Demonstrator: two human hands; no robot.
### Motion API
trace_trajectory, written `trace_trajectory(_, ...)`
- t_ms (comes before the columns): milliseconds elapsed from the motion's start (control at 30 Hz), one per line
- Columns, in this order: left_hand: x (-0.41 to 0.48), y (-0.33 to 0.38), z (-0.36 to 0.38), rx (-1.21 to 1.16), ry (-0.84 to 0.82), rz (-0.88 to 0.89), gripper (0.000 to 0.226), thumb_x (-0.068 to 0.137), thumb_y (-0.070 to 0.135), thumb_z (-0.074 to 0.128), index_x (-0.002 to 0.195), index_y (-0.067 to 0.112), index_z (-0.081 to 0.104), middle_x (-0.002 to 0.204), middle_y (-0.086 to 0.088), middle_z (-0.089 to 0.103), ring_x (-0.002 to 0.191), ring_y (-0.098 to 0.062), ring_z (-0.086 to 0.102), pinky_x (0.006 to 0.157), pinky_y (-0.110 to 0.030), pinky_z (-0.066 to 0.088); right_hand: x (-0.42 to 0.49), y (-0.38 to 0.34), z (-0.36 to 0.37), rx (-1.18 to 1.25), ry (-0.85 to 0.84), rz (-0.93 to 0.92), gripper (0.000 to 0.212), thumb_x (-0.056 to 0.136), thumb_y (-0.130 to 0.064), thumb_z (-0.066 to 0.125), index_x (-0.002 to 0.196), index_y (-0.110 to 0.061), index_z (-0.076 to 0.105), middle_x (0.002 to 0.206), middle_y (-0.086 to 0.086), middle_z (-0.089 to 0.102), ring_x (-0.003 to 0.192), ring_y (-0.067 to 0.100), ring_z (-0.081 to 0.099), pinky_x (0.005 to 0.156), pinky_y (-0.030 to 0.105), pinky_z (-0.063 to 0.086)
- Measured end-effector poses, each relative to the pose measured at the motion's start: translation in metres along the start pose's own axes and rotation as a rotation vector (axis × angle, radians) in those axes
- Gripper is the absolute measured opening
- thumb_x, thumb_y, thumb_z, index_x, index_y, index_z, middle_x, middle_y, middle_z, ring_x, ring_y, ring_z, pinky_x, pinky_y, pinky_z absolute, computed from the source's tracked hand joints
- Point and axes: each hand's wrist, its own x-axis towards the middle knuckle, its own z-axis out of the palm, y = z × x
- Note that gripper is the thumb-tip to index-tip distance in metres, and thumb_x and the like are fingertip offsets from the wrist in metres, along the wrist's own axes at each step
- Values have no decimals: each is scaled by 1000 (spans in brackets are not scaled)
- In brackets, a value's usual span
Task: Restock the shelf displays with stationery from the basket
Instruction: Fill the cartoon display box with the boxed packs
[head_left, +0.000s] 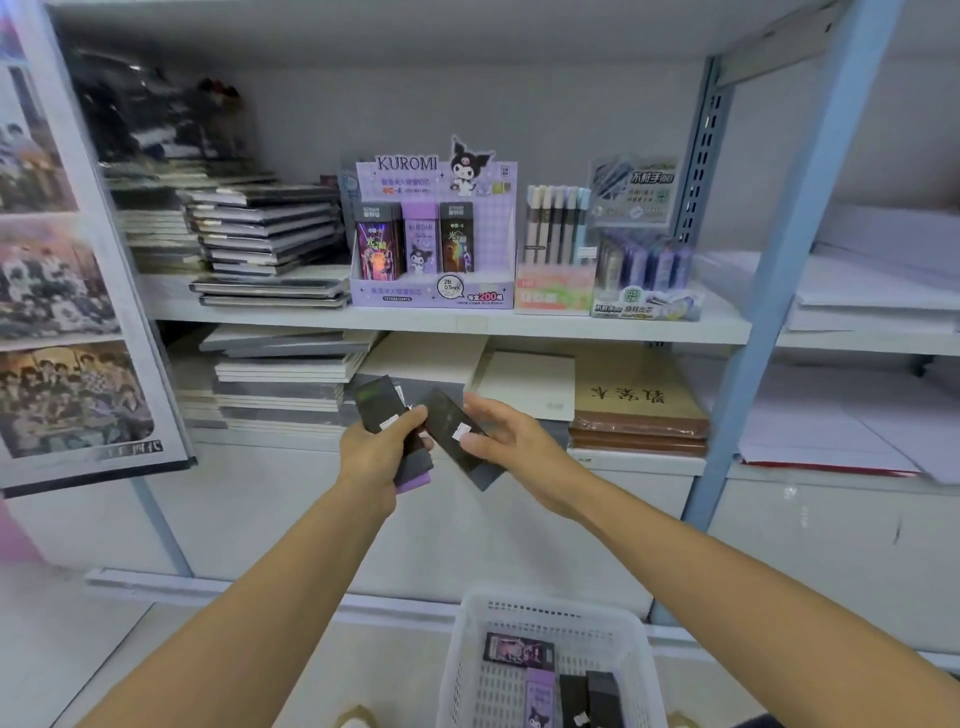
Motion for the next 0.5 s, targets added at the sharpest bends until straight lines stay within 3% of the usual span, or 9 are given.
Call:
trace_trajectory(67,-1,9,3,2,25,14,22,79,18,78,95,8,66,74,-9,67,63,-19,63,40,-21,48,-5,-4,-1,-161,-30,-46,94,77,-27,81,151,-28,23,150,-11,29,124,12,51,94,27,50)
trace_trajectory(133,-2,19,6,8,23,25,24,81,17,76,99,8,64,77,-10,66,65,-19,62,37,-21,47,-10,-10,-2,-345,-62,-155,103,71,-29,85,151,-29,20,152,-23,12,134,9,36,107,28,41)
trace_trajectory(200,-2,29,9,12,20,31,27,82,17,76,104,7,64,81,-10,67,67,-19,63,36,-22,47,-12,-18,-4,-487,-59,-297,88,74,-22,83,146,-25,33,154,-20,14,139,4,29,112,26,33)
trace_trajectory(300,-1,47,13,7,-23,29,35,83,19,75,113,6,63,80,-8,68,66,-18,64,38,-23,49,-11,-36,-10,-521,42,-451,49,80,-21,78,126,-20,61,142,-10,46,130,-2,42,106,22,37)
trace_trajectory(400,3,61,13,10,-125,24,33,88,24,70,115,6,62,80,-7,70,65,-17,66,45,-26,53,-6,-56,-15,-415,165,-509,29,87,-28,68,114,-17,69,114,-10,67,102,0,60,86,23,49)
trace_trajectory(500,7,70,14,32,-194,33,29,88,26,69,109,7,63,85,-7,71,66,-19,65,56,-30,55,8,-78,-19,-239,300,-531,24,91,-31,57,96,-12,69,79,-4,67,64,9,62,59,24,49)
